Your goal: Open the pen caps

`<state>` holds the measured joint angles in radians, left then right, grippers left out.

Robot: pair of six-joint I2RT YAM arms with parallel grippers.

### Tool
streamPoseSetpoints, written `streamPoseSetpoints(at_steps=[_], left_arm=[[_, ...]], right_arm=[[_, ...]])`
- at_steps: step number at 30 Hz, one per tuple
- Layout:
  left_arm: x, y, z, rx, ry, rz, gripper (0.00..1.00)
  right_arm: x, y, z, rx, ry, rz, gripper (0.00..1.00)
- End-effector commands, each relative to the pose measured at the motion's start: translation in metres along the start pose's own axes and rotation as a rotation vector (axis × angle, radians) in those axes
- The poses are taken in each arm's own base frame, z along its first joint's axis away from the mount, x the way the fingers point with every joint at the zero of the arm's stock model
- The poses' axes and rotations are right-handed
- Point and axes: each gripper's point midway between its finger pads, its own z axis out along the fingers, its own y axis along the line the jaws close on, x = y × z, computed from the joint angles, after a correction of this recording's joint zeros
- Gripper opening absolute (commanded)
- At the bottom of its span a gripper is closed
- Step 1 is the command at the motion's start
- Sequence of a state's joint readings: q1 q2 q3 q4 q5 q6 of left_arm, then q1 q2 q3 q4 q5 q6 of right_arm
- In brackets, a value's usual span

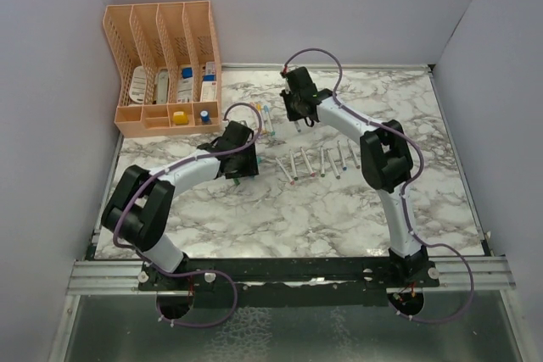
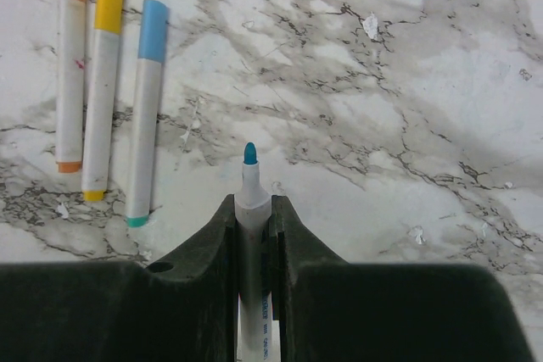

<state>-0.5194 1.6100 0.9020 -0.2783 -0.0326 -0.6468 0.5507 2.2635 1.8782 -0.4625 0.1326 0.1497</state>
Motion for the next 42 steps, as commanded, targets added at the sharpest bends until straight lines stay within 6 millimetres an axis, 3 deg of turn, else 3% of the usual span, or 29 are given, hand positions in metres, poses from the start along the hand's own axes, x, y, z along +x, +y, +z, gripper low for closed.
streamPoseSetpoints(at_steps=[1, 6, 11, 17, 20, 24, 27, 31, 36, 42], left_arm=[[-0.024, -0.020, -0.035, 0.082, -0.093, 0.018, 0.58], [-0.050, -0.036, -0.066, 0.149, -0.194, 0.016, 0.71], [-0.062, -0.043, -0.088, 0.189, -0.256, -0.004, 0.81], [-0.066, -0.041, -0.098, 0.187, -0.291, -0.033, 0.83], [-0.067, -0.039, -0.100, 0.185, -0.299, -0.043, 0.82], [-0.068, -0.038, -0.101, 0.182, -0.306, -0.048, 0.82], [-0.068, -0.037, -0.101, 0.180, -0.308, -0.049, 0.82], [-0.069, -0.035, -0.103, 0.176, -0.315, -0.054, 0.82], [-0.074, -0.030, -0.112, 0.172, -0.348, -0.067, 0.83], [-0.080, -0.021, -0.121, 0.167, -0.384, -0.095, 0.92]], right_arm=[[-0.001, 0.002, 0.012, -0.027, 0.001, -0.013, 0.01], [0.012, 0.001, 0.024, -0.032, 0.028, -0.006, 0.01], [0.021, 0.001, 0.032, -0.043, 0.044, 0.005, 0.01], [0.027, 0.001, 0.037, -0.048, 0.056, 0.012, 0.02], [0.031, 0.001, 0.040, -0.050, 0.067, 0.017, 0.11], [0.033, 0.000, 0.039, -0.048, 0.070, 0.022, 0.35], [0.031, 0.000, 0.038, -0.045, 0.066, 0.021, 0.44], [0.021, -0.002, 0.034, -0.042, 0.044, 0.020, 0.47], [-0.010, 0.000, 0.021, -0.056, -0.025, 0.002, 0.61], [-0.042, 0.007, 0.010, -0.086, -0.073, -0.006, 0.64]])
